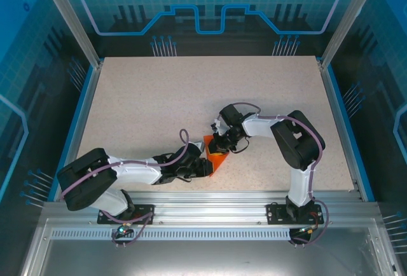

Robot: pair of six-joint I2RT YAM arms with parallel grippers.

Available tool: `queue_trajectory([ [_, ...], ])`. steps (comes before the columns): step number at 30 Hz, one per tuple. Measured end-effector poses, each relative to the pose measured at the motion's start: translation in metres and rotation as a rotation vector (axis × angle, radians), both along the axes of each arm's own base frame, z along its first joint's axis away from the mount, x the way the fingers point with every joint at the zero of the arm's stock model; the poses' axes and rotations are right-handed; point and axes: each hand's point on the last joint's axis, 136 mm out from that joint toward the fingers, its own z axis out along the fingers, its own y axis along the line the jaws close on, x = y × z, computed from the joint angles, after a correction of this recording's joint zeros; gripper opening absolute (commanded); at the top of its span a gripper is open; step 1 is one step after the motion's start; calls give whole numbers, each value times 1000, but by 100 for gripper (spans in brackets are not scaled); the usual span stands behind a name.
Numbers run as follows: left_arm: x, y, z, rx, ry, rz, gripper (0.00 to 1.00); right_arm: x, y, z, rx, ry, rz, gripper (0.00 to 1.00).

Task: Fold a paper plane with a square sheet of paper (pick it up from the middle)
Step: Perform the fourth fold on the wing at the bottom-center of the table.

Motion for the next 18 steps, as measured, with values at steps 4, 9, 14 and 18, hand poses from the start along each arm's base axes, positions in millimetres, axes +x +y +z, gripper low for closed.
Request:
queue_trajectory([
  [4, 0, 0, -1, 8, 0, 0, 10, 0, 0, 0, -1, 0, 0, 12],
  [9, -2, -3, -5, 27, 0, -21, 4, 0, 0, 0, -2, 2, 0, 12],
  [14, -1, -10, -6, 39, -3, -43, 3, -1, -1, 0, -3, 3, 0, 12],
  [18, -1, -17, -8, 53, -9, -66, 1, -1, -1, 0, -4, 4, 0, 12],
])
